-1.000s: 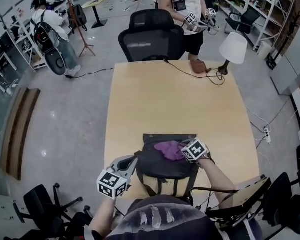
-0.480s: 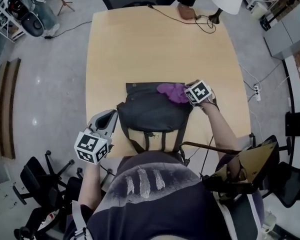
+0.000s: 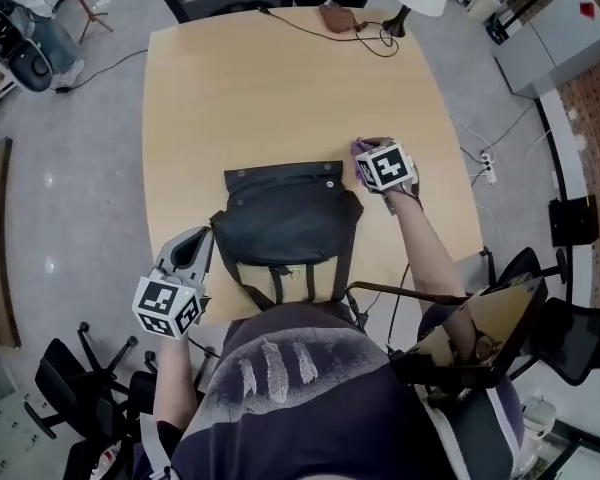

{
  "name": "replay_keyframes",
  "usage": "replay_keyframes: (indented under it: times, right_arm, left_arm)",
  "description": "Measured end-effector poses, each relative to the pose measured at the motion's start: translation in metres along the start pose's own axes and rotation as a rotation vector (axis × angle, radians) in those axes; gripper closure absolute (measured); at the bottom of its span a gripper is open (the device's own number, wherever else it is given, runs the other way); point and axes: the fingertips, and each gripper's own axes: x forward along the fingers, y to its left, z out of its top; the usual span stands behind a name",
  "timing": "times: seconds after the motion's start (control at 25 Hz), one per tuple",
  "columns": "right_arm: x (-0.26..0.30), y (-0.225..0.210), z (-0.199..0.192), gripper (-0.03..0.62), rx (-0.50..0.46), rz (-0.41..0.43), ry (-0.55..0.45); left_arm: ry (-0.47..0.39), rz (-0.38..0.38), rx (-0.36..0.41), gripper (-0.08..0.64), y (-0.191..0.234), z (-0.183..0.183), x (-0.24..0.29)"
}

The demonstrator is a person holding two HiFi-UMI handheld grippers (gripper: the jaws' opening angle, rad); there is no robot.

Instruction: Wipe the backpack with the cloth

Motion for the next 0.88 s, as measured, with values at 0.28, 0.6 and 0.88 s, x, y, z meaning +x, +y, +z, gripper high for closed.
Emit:
replay_keyframes:
  times: [0.28,0.6,0.88]
  right_arm:
    - [0.076,0.125,-0.020,0.540,-0.064,0.263,0.122]
    - [0.086,0.174,-0.001,0.540,-0.165,0.328,0.173]
    - [0.086,0.225,0.025,0.540,-0.041,0.472,0.133]
  left_arm:
    - [0.007,-0.014,0.002,0.552,0.010,-0.002,-0.002]
    - [0.005,0.042,-0.061,0.552,0.022,-0.007,-0.018]
    - [0.002,0.047,-0.071,0.552,0.031,-0.009,-0.025]
